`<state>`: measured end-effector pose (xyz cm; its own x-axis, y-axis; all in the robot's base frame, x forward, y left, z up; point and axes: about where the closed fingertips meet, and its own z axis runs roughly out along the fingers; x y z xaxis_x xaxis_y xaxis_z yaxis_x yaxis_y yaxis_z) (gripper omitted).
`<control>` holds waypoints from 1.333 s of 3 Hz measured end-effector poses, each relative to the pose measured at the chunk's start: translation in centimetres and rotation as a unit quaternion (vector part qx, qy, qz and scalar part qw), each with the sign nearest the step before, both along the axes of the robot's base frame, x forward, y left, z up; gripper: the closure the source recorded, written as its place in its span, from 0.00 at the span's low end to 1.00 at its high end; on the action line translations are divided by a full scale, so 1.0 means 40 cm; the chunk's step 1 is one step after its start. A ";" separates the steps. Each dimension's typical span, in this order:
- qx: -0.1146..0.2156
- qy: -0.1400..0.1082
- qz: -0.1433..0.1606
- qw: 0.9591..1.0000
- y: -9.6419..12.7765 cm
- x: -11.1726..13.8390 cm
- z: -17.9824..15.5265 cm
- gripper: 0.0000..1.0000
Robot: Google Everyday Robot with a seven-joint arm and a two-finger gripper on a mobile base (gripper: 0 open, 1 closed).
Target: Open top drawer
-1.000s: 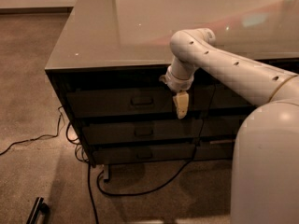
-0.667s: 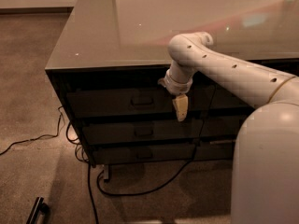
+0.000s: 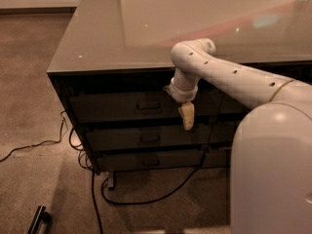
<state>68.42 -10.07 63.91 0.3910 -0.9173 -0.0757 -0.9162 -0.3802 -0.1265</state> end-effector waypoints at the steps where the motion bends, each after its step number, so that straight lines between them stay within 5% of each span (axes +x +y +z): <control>1: -0.008 0.014 0.004 1.000 -0.008 -0.003 -0.023 0.19; 3: -0.008 0.014 0.004 1.000 -0.008 -0.003 -0.005 0.65; 4: 0.037 -0.020 -0.009 0.999 -0.007 -0.063 0.079 0.88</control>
Offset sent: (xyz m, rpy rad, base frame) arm -0.0273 -0.0302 -0.0126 -0.0244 0.0400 -0.0077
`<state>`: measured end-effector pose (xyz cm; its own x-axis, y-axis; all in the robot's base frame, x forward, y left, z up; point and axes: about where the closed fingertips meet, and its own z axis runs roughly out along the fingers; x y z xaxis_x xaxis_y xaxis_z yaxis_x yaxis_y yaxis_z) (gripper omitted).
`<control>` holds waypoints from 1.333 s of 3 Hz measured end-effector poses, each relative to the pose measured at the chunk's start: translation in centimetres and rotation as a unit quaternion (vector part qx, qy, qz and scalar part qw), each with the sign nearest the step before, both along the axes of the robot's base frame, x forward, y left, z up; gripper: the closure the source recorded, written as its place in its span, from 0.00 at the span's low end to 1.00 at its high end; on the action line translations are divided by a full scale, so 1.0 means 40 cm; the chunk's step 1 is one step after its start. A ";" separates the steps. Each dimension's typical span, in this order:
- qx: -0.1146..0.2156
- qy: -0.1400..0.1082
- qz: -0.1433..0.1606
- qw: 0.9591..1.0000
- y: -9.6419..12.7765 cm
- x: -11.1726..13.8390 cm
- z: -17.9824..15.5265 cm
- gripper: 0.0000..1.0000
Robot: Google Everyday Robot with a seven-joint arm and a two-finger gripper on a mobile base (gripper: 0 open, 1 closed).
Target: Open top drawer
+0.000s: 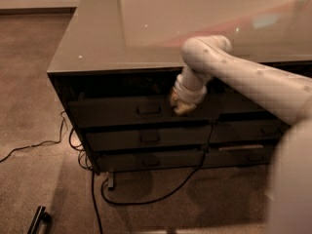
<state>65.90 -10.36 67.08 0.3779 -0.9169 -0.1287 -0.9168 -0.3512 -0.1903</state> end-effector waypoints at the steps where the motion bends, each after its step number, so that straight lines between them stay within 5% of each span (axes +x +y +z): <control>1: 0.026 -0.019 0.010 0.999 -0.034 -0.141 0.049 1.00; 2: 0.045 -0.022 0.032 0.998 -0.063 -0.234 0.088 0.82; 3: 0.047 -0.024 0.036 0.998 -0.075 -0.243 0.091 0.58; 4: 0.067 -0.045 0.061 0.995 -0.013 -0.150 0.090 0.12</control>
Offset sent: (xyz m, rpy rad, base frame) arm -0.1379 -0.0418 0.0622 0.1380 -0.0639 0.1324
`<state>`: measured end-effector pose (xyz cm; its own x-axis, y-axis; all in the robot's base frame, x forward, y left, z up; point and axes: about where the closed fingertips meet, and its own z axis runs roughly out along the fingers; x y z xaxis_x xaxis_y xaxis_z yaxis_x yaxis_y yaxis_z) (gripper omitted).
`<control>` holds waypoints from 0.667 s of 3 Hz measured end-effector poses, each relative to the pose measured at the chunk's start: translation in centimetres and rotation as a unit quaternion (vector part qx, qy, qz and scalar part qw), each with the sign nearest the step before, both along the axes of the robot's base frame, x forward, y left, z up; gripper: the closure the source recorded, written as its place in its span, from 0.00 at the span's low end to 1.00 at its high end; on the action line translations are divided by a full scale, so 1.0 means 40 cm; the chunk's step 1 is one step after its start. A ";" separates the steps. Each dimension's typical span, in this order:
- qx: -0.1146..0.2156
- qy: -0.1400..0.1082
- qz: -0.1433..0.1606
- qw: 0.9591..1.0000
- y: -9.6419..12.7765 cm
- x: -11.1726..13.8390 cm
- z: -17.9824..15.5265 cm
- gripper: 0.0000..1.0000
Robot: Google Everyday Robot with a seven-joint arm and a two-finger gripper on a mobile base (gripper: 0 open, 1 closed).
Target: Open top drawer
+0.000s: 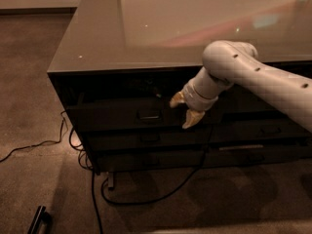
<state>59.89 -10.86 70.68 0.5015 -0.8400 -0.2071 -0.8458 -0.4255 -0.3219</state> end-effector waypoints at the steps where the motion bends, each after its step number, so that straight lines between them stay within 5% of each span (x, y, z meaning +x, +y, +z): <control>1: -0.002 -0.013 0.014 1.000 0.032 0.037 0.009 0.00; 2: -0.023 -0.008 0.029 0.999 0.076 0.105 -0.015 0.00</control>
Offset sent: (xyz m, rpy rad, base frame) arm 0.0652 0.0512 0.0010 -0.0705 -0.0347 0.0990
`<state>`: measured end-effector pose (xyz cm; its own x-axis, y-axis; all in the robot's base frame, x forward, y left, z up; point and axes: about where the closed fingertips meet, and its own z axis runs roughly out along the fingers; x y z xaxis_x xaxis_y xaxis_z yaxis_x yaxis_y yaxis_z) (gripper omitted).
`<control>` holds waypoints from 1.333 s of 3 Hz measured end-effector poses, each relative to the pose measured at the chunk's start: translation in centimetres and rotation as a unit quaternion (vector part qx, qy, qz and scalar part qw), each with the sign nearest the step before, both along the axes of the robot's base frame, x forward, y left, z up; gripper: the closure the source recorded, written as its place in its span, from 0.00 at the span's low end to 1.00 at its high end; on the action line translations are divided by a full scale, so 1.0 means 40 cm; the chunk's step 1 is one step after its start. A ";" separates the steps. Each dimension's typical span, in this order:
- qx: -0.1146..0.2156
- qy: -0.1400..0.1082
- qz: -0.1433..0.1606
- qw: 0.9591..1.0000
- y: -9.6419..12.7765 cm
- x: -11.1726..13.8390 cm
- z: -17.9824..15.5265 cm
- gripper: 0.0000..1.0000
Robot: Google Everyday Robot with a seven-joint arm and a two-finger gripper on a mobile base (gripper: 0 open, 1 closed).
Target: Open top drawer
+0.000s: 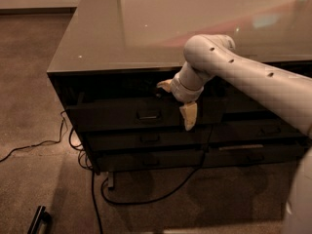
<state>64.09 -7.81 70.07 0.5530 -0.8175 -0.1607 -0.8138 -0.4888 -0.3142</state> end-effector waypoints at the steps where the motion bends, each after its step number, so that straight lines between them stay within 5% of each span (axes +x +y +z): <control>1: -0.015 0.011 0.000 1.000 0.010 0.034 -0.035 0.00; 2: -0.031 0.027 -0.003 0.999 0.008 0.068 -0.077 0.00; 4: -0.048 0.085 -0.029 0.995 -0.047 0.065 -0.181 0.39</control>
Offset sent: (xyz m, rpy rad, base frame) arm 0.0469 0.0004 -0.0470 -0.1011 0.0865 -0.0188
